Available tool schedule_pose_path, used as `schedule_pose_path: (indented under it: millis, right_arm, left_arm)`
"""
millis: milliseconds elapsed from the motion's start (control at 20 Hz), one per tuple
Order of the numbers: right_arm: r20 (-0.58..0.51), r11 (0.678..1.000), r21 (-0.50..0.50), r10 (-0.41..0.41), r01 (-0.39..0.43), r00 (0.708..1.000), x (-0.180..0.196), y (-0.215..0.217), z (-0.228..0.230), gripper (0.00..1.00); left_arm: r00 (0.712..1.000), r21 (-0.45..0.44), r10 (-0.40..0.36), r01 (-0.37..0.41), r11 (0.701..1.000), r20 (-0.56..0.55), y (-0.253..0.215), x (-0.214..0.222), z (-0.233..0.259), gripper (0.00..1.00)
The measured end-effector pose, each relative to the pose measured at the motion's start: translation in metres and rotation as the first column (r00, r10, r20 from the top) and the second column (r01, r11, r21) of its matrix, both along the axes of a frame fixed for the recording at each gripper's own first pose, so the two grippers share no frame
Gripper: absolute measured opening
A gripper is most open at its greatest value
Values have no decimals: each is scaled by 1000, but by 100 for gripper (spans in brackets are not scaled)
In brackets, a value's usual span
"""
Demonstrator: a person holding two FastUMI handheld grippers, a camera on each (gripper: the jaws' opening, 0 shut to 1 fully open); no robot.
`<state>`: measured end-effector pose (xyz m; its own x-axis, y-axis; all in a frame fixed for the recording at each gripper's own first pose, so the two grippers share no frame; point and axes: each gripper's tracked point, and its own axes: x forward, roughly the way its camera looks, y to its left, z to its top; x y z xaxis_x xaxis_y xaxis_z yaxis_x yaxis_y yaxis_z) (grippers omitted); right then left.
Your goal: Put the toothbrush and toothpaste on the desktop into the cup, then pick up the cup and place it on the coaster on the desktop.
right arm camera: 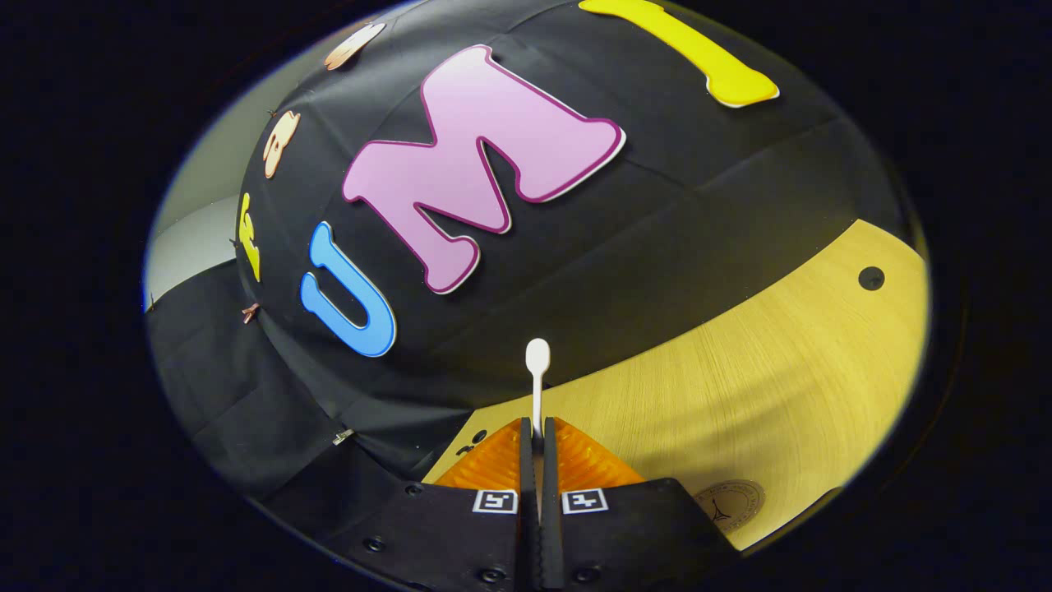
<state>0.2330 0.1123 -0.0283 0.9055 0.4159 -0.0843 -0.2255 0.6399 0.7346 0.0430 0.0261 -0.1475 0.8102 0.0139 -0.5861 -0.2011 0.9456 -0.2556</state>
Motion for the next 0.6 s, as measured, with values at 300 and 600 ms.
schedule_pose_path:
  millis: [300,600]
  right_arm:
    - [-10,997,-75,-11,10,1000,16,0,-34,5]
    - [0,983,-181,38,-38,999,4,5,-49,5]
  left_arm:
    - [999,2,38,-38,999,-18,7,-5,-8,67]
    - [1000,-8,30,-30,1000,-2,-1,1,-7,66]
